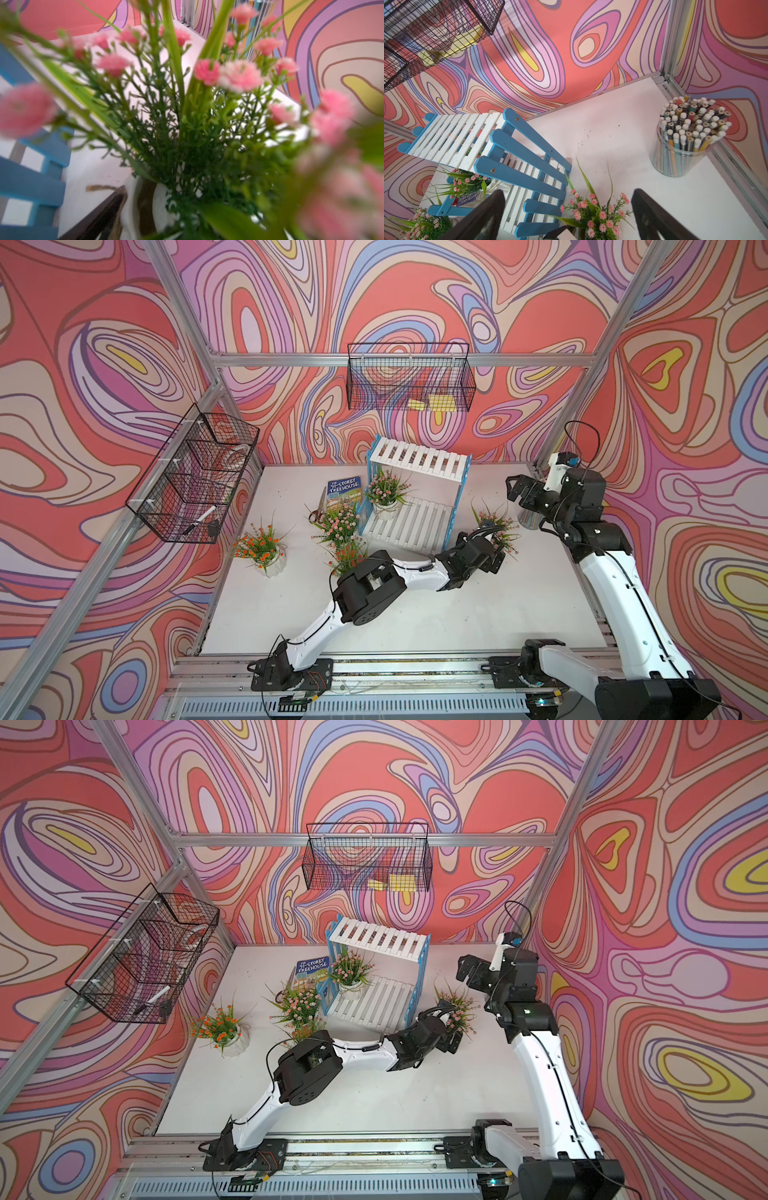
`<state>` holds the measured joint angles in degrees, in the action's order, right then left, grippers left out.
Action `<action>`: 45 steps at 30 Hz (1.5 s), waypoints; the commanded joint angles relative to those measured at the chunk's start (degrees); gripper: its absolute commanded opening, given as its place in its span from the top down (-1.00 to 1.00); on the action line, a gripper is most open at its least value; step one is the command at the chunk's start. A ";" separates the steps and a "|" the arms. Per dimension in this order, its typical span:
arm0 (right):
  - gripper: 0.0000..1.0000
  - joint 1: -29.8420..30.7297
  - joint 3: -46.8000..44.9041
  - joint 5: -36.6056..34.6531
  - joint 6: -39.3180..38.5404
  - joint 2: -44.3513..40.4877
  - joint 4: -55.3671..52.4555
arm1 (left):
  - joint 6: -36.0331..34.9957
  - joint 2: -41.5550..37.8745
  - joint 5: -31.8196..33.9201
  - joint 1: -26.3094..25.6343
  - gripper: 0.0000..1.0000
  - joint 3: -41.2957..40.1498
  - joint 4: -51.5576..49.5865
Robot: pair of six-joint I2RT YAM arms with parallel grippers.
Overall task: Place the baby's breath potted plants on the rack by color
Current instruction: Pick up the baby's breath potted plant from the center of the board.
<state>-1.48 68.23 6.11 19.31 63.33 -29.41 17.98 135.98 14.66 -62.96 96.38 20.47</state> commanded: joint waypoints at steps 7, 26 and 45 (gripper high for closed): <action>-0.96 -0.28 -1.91 0.95 -0.88 -1.18 1.72 | -2.38 4.11 -3.10 1.00 -0.91 2.85 2.01; -0.96 -0.32 -3.01 1.21 -1.29 -1.81 2.60 | -5.76 8.46 -9.10 3.00 -1.00 7.96 7.54; -0.96 -0.25 -2.22 0.73 -1.27 -1.52 2.86 | -7.23 4.86 -13.56 3.46 -0.28 2.80 12.57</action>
<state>-1.48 65.98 6.92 18.31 62.67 -27.57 10.48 143.39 3.01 -59.46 102.19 32.25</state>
